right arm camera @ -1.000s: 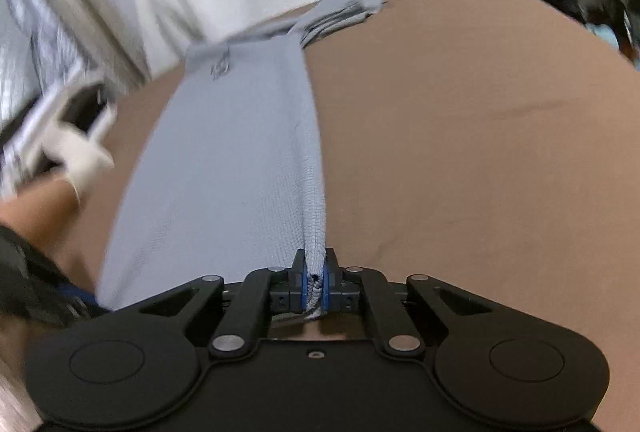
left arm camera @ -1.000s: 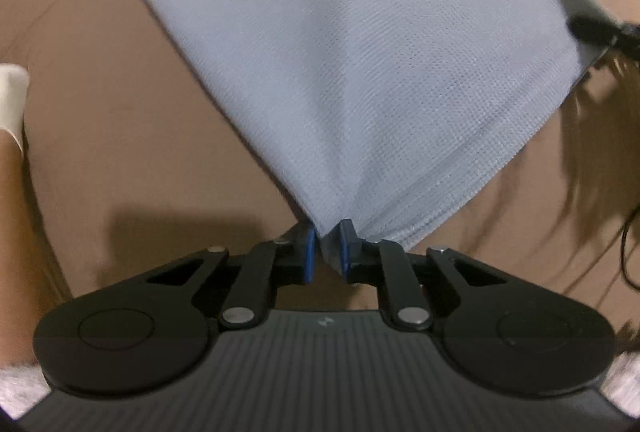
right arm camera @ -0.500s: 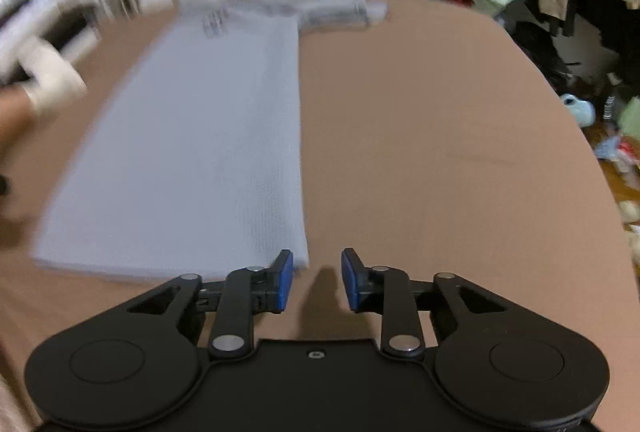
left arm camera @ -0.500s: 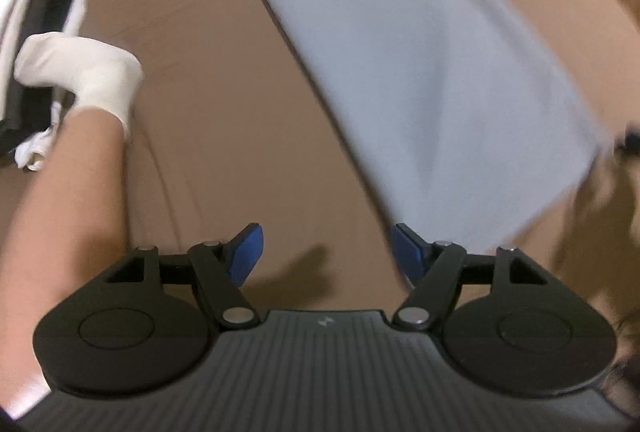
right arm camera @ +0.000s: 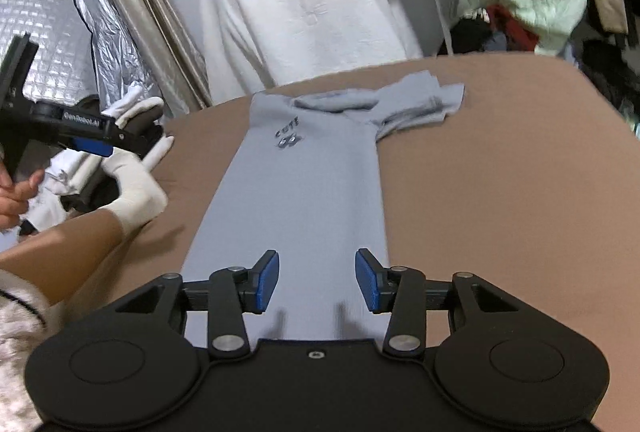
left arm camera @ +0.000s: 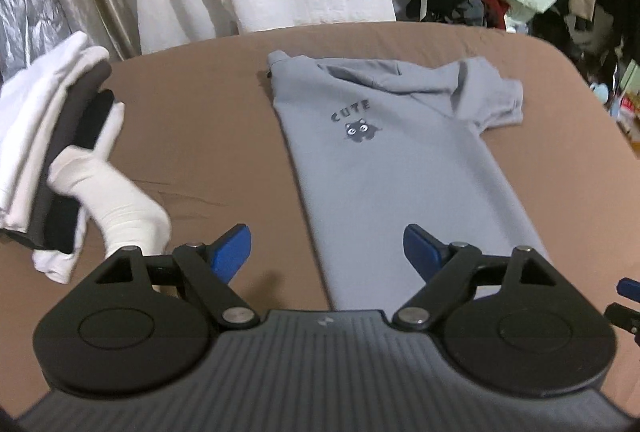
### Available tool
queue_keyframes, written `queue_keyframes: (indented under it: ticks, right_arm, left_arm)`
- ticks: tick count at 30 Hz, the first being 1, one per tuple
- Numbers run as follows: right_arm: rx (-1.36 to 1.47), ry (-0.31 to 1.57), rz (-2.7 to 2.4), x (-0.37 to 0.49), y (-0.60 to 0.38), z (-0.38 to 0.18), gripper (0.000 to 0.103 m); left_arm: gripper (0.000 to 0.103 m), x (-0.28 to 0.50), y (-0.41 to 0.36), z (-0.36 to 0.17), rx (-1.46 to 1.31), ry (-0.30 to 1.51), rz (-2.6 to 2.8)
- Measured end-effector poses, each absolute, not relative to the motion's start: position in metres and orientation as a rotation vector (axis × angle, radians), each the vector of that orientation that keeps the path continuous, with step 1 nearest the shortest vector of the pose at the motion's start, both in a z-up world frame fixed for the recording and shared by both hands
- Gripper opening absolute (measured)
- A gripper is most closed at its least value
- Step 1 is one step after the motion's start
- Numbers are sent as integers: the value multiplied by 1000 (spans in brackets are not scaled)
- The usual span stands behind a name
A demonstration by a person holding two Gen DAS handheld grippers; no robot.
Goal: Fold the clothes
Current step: 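Release the shirt and lift both grippers away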
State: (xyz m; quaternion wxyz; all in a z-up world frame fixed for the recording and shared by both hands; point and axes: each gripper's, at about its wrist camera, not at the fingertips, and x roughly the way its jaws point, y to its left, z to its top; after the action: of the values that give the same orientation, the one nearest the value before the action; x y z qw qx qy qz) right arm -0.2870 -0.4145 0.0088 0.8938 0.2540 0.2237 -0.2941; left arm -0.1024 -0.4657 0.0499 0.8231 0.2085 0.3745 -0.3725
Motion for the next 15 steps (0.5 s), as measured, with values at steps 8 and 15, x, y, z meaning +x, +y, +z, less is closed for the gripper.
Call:
queue_keyframes:
  ticks: [8, 15]
  right_arm:
    - [367, 387, -665, -266, -452, 49, 63]
    - [740, 261, -640, -248, -522, 34, 66]
  left_arm:
    - [84, -89, -498, 30, 432, 759, -699]
    - [83, -52, -527, 39, 241, 979, -744]
